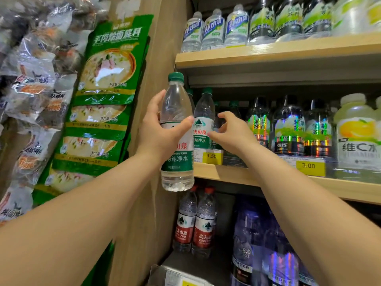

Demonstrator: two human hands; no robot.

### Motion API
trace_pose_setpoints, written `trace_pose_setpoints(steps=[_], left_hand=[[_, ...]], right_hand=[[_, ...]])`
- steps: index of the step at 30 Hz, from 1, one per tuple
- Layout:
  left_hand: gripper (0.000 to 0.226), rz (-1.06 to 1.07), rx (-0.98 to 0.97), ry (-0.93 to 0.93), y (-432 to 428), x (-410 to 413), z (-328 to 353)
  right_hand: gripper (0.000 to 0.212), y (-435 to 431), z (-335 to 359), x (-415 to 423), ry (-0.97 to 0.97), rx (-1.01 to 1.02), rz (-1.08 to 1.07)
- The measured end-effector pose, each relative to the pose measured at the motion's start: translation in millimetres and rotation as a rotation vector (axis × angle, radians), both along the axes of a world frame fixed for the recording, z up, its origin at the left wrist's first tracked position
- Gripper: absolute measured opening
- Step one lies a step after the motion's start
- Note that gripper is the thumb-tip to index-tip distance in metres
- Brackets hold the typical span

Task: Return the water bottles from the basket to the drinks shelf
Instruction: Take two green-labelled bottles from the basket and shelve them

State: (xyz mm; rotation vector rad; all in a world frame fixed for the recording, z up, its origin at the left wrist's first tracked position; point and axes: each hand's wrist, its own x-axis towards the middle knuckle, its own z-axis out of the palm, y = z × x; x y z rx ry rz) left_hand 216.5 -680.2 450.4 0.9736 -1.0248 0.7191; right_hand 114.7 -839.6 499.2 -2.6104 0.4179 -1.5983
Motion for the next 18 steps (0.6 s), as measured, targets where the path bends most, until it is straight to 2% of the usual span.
trace_pose_setpoints(steps=[4, 7, 10, 13, 18], left_hand=[[0.078, -0.01, -0.13, -0.073, -22, -22, 35], [0.078, 0.035, -0.272, -0.151, -38, -36, 59], [0.079, 0.115, -0.371, -0.245, -57, -42, 76], [0.079, 0.117, -0.358, -0.275, -77, -44, 83], [0.09, 0.093, -0.207, -0.251, -102, -37, 83]], right_hand=[[0.031, -17, -8, -40, -0.144, -0.246, -0.073], [0.025, -23, -15, -58, -0.196, -0.342, -0.128], [0.023, -27, -23, -63, -0.233, -0.341, -0.158], [0.022, -30, -25, -61, -0.255, -0.289, -0.158], [0.019, -35, -24, -59, -0.338, -0.226, -0.141]])
